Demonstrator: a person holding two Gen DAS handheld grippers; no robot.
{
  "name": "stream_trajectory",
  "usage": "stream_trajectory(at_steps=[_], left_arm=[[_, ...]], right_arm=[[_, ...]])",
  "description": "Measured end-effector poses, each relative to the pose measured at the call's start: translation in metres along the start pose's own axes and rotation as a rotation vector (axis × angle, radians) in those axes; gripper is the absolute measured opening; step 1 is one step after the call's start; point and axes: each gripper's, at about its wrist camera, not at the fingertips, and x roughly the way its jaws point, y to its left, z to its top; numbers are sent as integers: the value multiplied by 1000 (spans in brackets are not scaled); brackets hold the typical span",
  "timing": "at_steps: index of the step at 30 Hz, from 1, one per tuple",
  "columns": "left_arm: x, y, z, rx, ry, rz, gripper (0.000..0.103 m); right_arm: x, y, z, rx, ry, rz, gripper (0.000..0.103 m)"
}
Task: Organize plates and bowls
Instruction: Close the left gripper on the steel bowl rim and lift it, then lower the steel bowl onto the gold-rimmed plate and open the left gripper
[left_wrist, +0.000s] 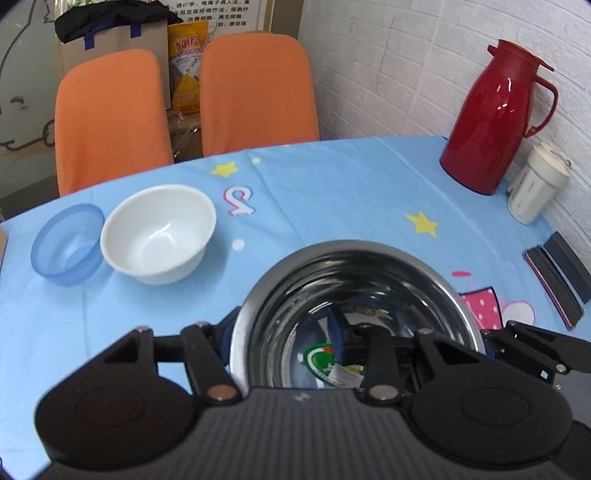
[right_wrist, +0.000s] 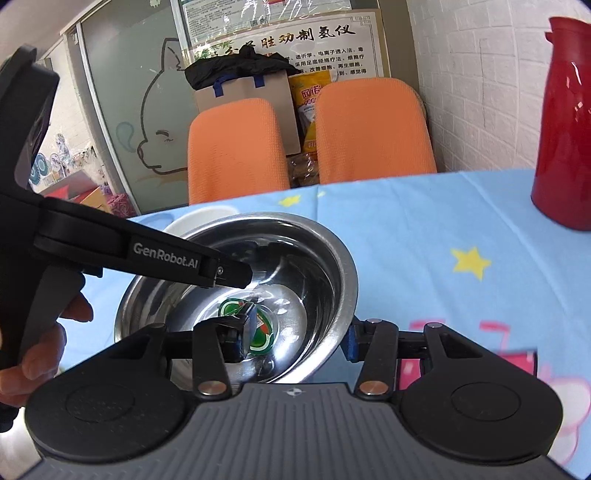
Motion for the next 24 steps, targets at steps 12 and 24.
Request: stream_trajectory(at_steps=[12,24], left_arm=[[-24,-8,-84,13,27,8,35],[-13,-6,-101,-21,38,-10,72]], right_arm=[[-39,32,-71,7,32,15,90],[-44,33,-100,1,63,30,94]])
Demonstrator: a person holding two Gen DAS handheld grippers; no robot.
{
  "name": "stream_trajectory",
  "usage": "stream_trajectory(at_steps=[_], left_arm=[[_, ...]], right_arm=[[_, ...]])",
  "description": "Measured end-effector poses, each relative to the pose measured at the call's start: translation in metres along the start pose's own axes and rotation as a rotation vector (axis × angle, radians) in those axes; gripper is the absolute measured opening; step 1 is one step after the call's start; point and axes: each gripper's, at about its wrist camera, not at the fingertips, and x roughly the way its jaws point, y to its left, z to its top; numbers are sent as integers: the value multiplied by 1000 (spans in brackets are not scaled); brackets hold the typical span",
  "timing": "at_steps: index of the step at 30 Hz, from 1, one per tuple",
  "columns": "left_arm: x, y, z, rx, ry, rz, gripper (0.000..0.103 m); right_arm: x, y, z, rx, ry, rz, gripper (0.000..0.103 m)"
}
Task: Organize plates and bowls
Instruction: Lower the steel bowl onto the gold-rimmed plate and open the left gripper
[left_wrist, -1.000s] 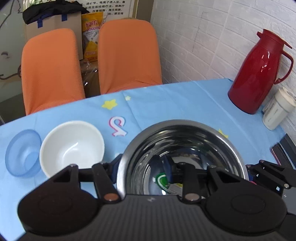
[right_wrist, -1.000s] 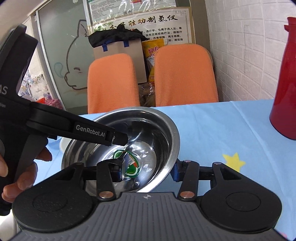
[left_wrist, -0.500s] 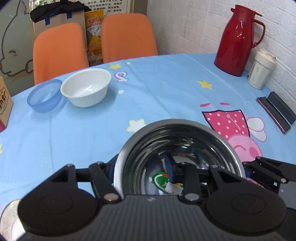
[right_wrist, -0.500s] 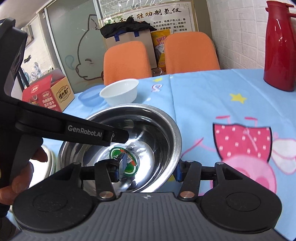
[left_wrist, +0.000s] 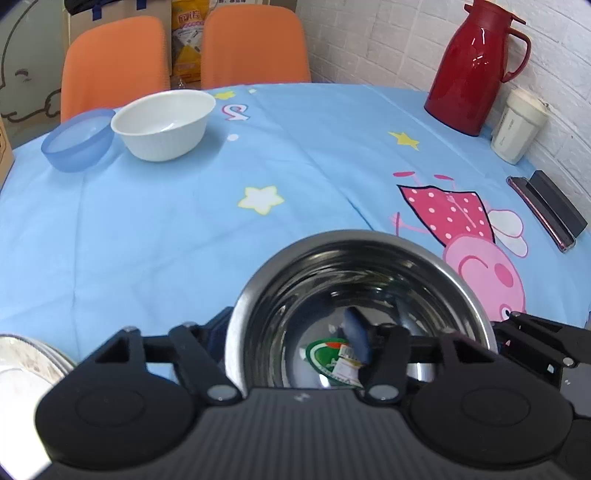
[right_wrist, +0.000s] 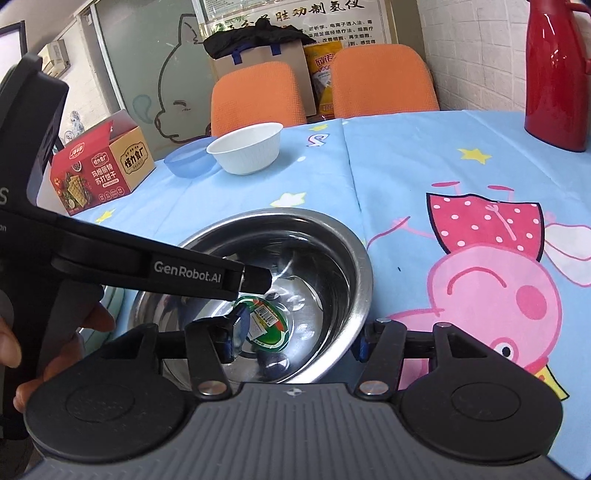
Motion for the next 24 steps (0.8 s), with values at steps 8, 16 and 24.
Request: stream_trajectory(at_steps=[8,16,24], left_arm=[[-33,9,10,11,-113,5,74],[-54,21,25,3,-175,7,74],[-45,50,36,-35,-163,28,74]], right_arm=[[-16,-18,3,73,-23,20,103],[-32,-36,36,81,-108,-35,103],[-5,-23,75,-15,-92,-24,103]])
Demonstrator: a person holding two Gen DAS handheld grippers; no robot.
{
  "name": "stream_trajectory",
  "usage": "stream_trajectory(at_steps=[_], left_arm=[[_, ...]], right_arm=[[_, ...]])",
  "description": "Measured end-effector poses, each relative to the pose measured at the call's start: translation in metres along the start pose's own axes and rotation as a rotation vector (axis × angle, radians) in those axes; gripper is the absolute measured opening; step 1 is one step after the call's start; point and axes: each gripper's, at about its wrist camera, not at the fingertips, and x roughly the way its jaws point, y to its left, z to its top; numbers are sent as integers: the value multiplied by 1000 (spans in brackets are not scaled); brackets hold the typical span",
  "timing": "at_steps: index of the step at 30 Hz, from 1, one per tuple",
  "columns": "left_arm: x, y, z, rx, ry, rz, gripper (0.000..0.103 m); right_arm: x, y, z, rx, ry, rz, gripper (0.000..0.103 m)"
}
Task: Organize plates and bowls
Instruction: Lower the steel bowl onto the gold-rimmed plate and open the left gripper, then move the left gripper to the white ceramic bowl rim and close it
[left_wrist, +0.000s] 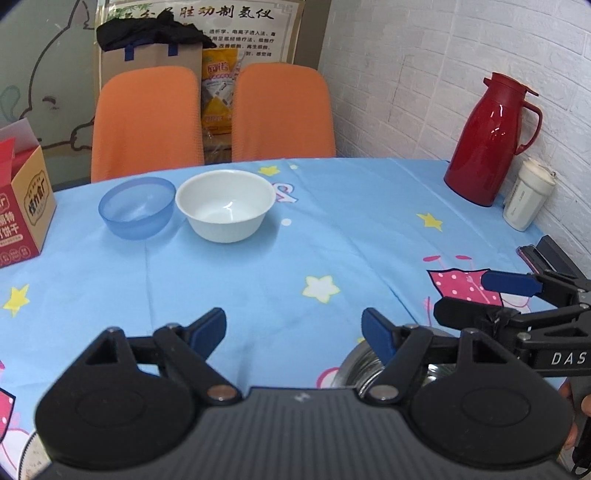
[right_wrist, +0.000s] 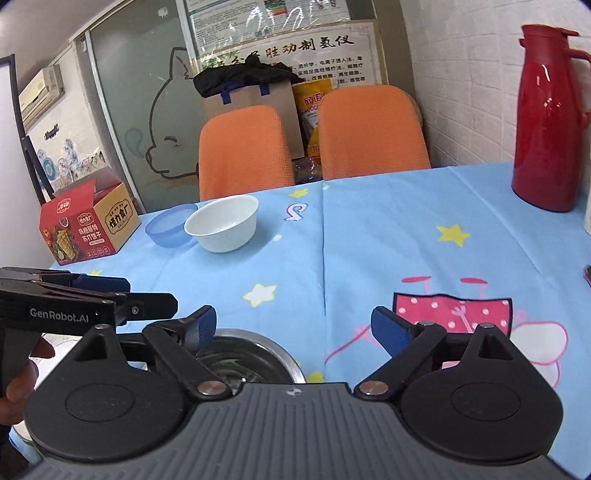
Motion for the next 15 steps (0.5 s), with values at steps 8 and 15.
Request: stream_trajectory(at_steps=[8,15], left_arm=[[22,40,14,-31,36,54,74],[47,88,43,-182,50,50,74]], right_arm=[[41,17,30,-64,26,53,103],[81,27,60,-134,56,75,103]])
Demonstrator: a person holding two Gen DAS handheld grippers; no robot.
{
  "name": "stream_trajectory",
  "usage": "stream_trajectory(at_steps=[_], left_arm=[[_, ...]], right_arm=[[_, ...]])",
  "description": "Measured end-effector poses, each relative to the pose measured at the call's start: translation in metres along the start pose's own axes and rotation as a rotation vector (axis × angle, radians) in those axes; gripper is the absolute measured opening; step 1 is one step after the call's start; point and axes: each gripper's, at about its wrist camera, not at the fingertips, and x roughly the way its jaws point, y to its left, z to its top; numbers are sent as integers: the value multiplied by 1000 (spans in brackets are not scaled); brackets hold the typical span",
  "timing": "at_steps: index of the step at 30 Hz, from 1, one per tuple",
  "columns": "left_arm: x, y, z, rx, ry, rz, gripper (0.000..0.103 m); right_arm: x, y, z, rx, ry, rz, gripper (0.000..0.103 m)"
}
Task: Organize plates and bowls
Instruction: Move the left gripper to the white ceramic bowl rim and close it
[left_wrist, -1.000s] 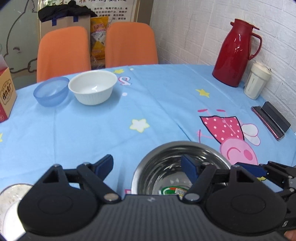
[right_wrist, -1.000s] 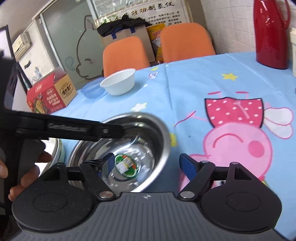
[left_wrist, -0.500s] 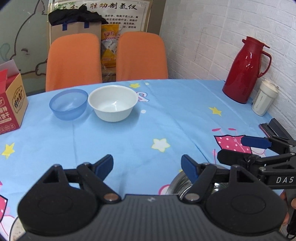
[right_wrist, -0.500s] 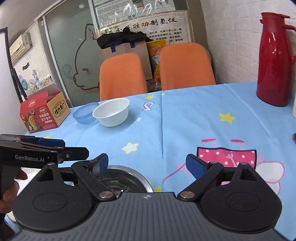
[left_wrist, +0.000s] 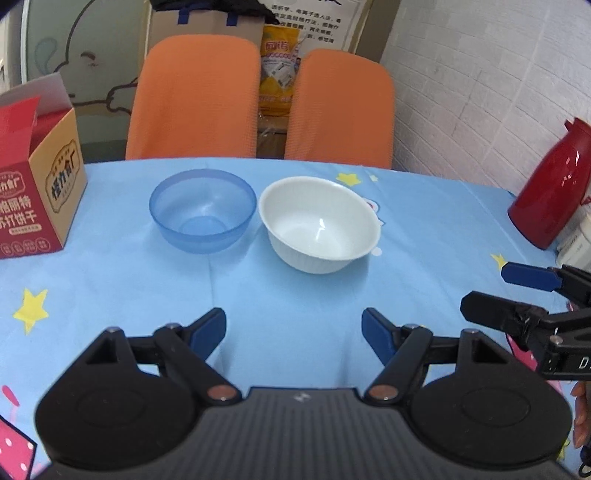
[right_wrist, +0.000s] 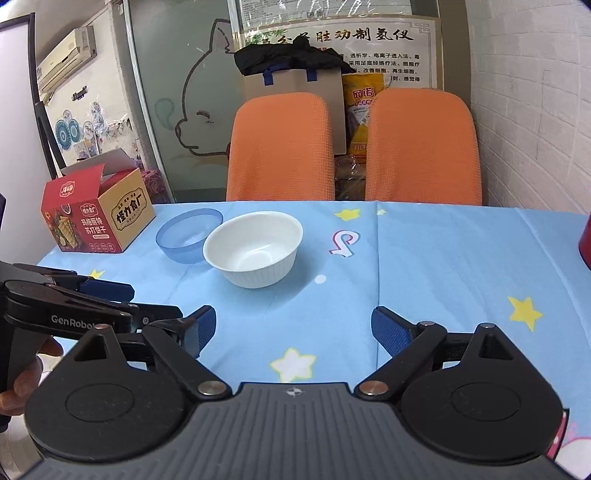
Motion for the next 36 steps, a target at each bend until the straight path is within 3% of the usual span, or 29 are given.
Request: stream_trajectory(at_steps=[4,8,11,15,22,27,29,30,33,34,35,36], left_arm=[[22,19,18,-189,48,-58,74],[50,38,29,-460,130,-100,74],[64,42,36,-566,140,-88,74],[67,41,45,-605,91,-10,74],[76,36,45,-607,87,63,72],[75,40,43,-605,82,43,70],[73,40,39,-610,84,29,64],[73,41,39,-612,88,14,53],[76,42,39,-604,92,3,33],[76,44,38,-609,93,-11,24],[77,45,38,-607,93,-25,19],[77,44,39,-591,88,-29,14]], right_arm=[[22,-2,15,-8,14,13,103],[47,-6,34,13,34,32,103],[69,-9,47,30,69,28,103],[96,-8,54,11,120,4,103],[130,-9,53,34,179,7,103],[142,-10,50,63,214,39,103],[147,-10,48,71,224,52,103],[149,-10,47,80,229,55,103],[151,-7,48,77,230,66,103],[151,-6,49,70,230,68,98],[152,-5,49,60,232,75,79],[153,-4,51,45,237,86,71]])
